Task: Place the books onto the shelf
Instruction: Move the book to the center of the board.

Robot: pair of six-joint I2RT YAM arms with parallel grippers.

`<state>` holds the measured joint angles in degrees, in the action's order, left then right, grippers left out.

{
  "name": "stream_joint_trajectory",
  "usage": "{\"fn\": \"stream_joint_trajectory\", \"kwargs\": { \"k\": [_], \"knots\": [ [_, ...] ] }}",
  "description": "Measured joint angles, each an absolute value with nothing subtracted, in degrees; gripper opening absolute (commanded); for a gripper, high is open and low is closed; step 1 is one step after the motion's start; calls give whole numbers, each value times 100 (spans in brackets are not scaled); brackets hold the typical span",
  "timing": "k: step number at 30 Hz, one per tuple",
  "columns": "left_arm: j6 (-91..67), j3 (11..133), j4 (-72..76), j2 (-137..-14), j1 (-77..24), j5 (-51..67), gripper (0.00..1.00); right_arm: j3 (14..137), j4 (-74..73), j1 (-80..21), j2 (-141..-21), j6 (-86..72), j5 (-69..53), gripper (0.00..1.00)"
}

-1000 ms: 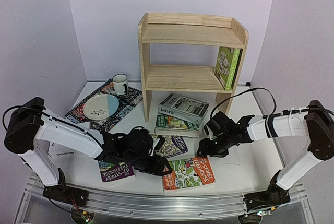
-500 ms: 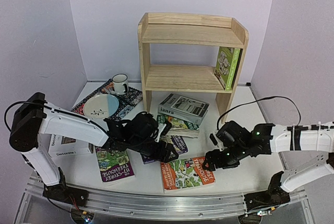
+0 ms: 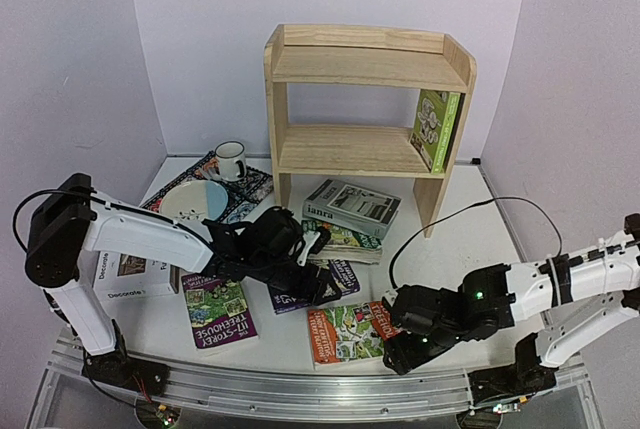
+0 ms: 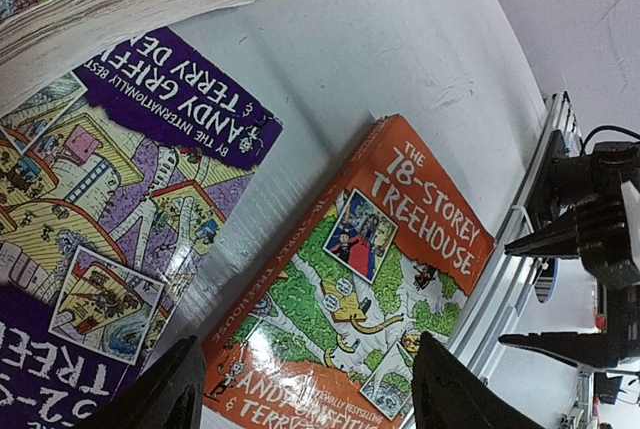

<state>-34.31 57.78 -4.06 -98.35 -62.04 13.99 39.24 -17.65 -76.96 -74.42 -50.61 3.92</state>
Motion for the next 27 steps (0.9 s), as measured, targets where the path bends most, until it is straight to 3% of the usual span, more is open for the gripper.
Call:
{"fn": "stream_joint_trajectory", "kwargs": {
  "k": [13, 27],
  "knots": [
    [-3072, 5881, -409, -9936, -6204, 1757, 71, 4300, -2061, -7950, -8455, -4751, 1240, 84],
    [-2979, 6081, -439, -10525, -6208, 2199, 71, 4228, -2527, -7186, -8542, -4979, 2113, 81]
  ]
}}
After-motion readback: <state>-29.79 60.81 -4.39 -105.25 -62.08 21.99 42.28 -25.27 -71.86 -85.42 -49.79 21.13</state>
